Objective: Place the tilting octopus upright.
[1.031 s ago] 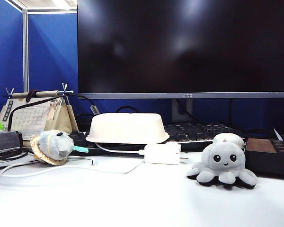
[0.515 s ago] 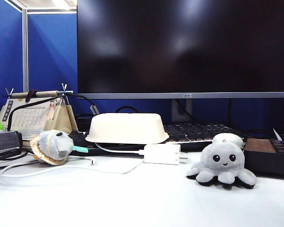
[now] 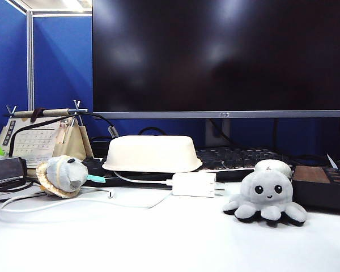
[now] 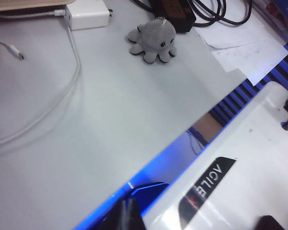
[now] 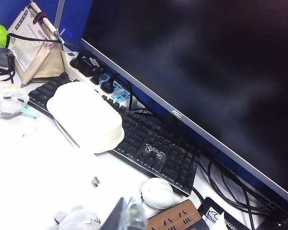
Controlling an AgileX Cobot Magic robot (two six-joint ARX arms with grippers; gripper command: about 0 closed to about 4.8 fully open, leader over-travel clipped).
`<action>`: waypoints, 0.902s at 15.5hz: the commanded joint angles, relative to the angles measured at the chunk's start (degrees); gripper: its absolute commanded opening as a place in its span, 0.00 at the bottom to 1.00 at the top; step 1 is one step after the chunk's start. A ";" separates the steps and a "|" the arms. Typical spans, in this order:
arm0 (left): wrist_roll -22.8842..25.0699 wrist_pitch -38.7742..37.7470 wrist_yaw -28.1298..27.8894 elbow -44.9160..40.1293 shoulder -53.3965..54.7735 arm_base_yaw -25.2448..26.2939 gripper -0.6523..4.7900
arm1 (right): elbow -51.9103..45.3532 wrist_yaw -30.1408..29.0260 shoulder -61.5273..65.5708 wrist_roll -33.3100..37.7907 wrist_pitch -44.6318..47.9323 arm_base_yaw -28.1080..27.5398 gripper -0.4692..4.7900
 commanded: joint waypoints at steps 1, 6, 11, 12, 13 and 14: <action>-0.20 0.55 -1.86 0.15 0.00 0.02 0.16 | 0.15 0.07 0.04 0.44 0.70 0.04 0.08; 11.58 20.98 -6.88 0.13 -3.89 9.75 0.16 | 0.15 0.07 0.02 0.44 0.72 0.11 0.08; 11.91 28.33 -8.07 0.13 -8.02 32.35 0.16 | 0.15 0.07 0.02 0.44 0.72 0.17 0.08; 11.91 27.93 -8.09 0.07 -8.02 33.86 0.16 | 0.15 0.07 0.02 0.44 0.70 0.17 0.08; 12.11 28.35 -8.07 -0.20 -7.98 33.86 0.16 | 0.15 0.07 0.02 0.44 0.70 0.17 0.08; 12.11 29.62 -8.04 -1.20 -7.93 33.81 0.16 | 0.15 0.07 0.04 0.44 0.70 0.17 0.08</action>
